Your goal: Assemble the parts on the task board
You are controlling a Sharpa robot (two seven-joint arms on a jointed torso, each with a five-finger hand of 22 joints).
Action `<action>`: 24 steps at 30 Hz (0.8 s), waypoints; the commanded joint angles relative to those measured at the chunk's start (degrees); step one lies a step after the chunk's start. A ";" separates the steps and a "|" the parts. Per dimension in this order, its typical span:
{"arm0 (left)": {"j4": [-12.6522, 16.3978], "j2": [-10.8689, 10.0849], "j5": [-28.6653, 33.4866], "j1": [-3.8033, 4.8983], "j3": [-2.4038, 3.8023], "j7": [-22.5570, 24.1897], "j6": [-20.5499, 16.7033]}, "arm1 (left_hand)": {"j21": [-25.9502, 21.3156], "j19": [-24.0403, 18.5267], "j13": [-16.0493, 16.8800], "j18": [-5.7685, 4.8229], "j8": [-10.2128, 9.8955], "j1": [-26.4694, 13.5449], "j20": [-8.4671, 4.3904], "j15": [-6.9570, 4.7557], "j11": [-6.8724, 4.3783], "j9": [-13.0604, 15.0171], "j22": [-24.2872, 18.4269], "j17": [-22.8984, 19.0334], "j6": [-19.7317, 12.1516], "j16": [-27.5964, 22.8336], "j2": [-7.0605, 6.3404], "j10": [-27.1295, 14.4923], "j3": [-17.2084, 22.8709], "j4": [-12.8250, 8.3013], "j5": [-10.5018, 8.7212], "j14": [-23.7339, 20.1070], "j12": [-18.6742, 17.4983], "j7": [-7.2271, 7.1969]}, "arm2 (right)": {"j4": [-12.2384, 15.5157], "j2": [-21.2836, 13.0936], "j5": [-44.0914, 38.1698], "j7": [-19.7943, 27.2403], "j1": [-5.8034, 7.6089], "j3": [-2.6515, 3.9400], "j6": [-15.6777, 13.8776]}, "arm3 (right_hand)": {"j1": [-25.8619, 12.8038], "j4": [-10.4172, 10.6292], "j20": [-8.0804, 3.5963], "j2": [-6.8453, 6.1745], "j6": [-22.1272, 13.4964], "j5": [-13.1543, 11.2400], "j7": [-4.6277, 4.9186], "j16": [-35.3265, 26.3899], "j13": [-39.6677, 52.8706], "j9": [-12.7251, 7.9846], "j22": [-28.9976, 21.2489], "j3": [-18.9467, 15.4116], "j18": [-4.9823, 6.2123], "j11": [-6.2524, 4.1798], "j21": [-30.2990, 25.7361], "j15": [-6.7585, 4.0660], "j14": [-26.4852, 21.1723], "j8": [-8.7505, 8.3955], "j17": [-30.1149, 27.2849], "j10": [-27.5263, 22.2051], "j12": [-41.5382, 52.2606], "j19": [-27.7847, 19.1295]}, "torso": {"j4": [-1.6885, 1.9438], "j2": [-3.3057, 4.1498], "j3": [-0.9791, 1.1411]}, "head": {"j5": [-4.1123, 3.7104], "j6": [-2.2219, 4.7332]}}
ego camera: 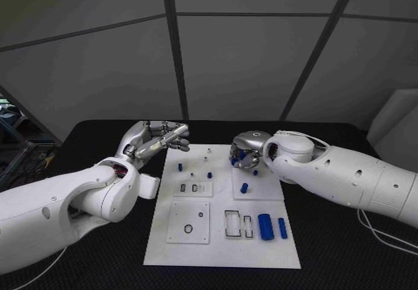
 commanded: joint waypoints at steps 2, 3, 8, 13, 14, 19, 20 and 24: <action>-0.10 -0.08 -0.03 0.04 0.04 0.53 0.58 | 0.13 -0.06 -0.03 -0.84 -0.27 0.17 0.01 -0.06 0.27 -0.06 0.06 0.05 0.44 -0.15 0.18 0.07 -0.10 -0.25 -0.06 -0.42 -0.22 0.05 | 0.79 -0.42 -0.33 0.22 0.12 0.01 -6.21 | 1.12 -0.26 -0.32 1.67 1.65 0.19 -0.23 1.12 0.41 0.88 1.22 1.38 -0.53 -0.51 0.78 -0.72 1.16 0.91 0.99 1.69 0.60 0.88 | -0.03 -0.01 0.04 | 0.21 0.00; -0.16 -0.09 -0.03 0.04 0.04 0.50 0.61 | 0.11 -0.15 -0.03 -0.85 -0.30 0.21 0.03 -0.04 0.28 -0.06 0.06 0.09 0.45 -0.19 0.18 0.08 -0.11 -0.31 -0.05 -0.52 -0.24 0.06 | 1.08 -0.55 -0.33 0.22 0.11 0.01 -7.00 | 1.21 -0.36 -0.38 1.60 1.80 0.30 -0.22 1.38 0.44 0.97 1.41 1.61 -0.57 -0.54 0.92 -0.75 1.15 0.97 1.22 1.89 0.59 0.94 | -0.04 -0.01 0.04 | 0.24 0.04; -0.57 -0.13 -0.03 0.05 0.04 0.31 0.83 | 0.09 -0.26 -0.04 -0.87 -0.35 0.24 0.05 -0.01 0.30 -0.07 0.05 0.14 0.45 -0.23 0.19 0.06 -0.12 -0.36 -0.05 -0.65 -0.28 0.08 | 2.30 -0.88 -0.19 -0.18 0.13 0.03 -9.83 | 1.38 -0.63 -0.47 1.27 1.96 0.55 -0.18 1.88 0.48 1.16 1.89 2.12 -0.64 -0.57 1.27 -0.77 1.09 0.98 1.60 2.22 0.45 1.09 | 0.03 -0.03 -0.09 | 0.43 0.36; -1.18 -0.08 -0.03 0.07 0.04 0.06 1.14 | 0.07 -0.51 -0.08 -0.88 -0.51 0.30 0.10 0.07 0.38 -0.10 0.05 0.26 0.37 -0.31 0.19 -0.09 -0.17 -0.48 -0.06 -0.90 -0.43 0.19 | 1.49 0.37 -0.12 -1.44 0.28 0.04 -12.05 | 1.35 -0.80 -0.47 0.85 1.81 0.91 -0.08 2.20 0.44 1.26 2.13 2.52 -0.68 -0.48 1.48 -0.72 0.99 0.82 1.78 2.16 0.15 1.07 | 0.10 0.09 -0.07 | 0.73 0.62; -1.29 -0.06 -0.03 0.07 0.04 0.01 1.18 | 0.07 -0.58 -0.10 -0.89 -0.58 0.30 0.12 0.09 0.43 -0.12 0.05 0.31 0.31 -0.32 0.18 -0.17 -0.20 -0.52 -0.06 -0.96 -0.49 0.25 | 0.84 0.97 -0.10 -1.64 0.34 0.05 -12.41 | 1.32 -0.83 -0.46 0.74 1.78 0.95 -0.05 2.28 0.43 1.28 2.18 2.58 -0.68 -0.46 1.52 -0.71 0.97 0.78 1.84 2.13 0.07 1.07 | 0.13 0.13 -0.06 | 0.78 0.70; -1.58 0.21 -0.03 0.09 0.05 0.00 1.10 | 0.14 -0.84 -0.18 -0.89 -0.99 0.23 0.24 0.24 0.71 -0.23 0.09 0.62 -0.07 -0.31 0.13 -0.58 -0.38 -0.66 -0.07 -1.15 -0.80 0.66 | -1.92 3.51 -0.08 -1.73 0.50 0.05 -13.61 | 1.06 -0.76 -0.39 0.41 1.58 1.57 0.11 2.68 0.39 1.38 2.40 2.99 -0.71 -0.31 1.72 -0.60 0.88 0.57 2.09 2.03 -0.27 1.01 | 0.30 0.19 -0.10 | 0.78 0.76; -1.60 0.27 -0.03 0.09 0.05 0.04 1.05 | 0.14 -0.85 -0.18 -0.89 -1.01 0.23 0.24 0.25 0.72 -0.23 0.10 0.63 -0.08 -0.31 0.13 -0.60 -0.38 -0.67 -0.07 -1.16 -0.80 0.67 | -2.39 3.98 -0.07 -1.62 0.52 0.05 -13.77 | 0.99 -0.73 -0.37 0.34 1.53 1.70 0.14 2.79 0.38 1.40 2.46 3.06 -0.71 -0.28 1.77 -0.57 0.87 0.51 2.18 1.98 -0.35 1.01 | 0.24 0.21 -0.09 | 0.92 0.76; -1.73 0.46 -0.03 0.09 0.07 0.03 1.08 | 0.16 -0.88 -0.19 -0.89 -1.07 0.26 0.26 0.27 0.75 -0.25 0.11 0.68 -0.15 -0.30 0.12 -0.66 -0.39 -0.72 -0.06 -1.18 -0.85 0.72 | -4.13 5.63 0.17 -1.13 0.64 0.05 -14.47 | 0.53 -0.45 -0.26 0.03 1.34 1.27 0.24 2.99 0.35 1.48 2.58 3.09 -0.72 -0.18 1.89 -0.46 0.78 0.32 2.21 1.83 -0.64 0.94 | 0.25 0.42 -0.13 | 1.33 0.70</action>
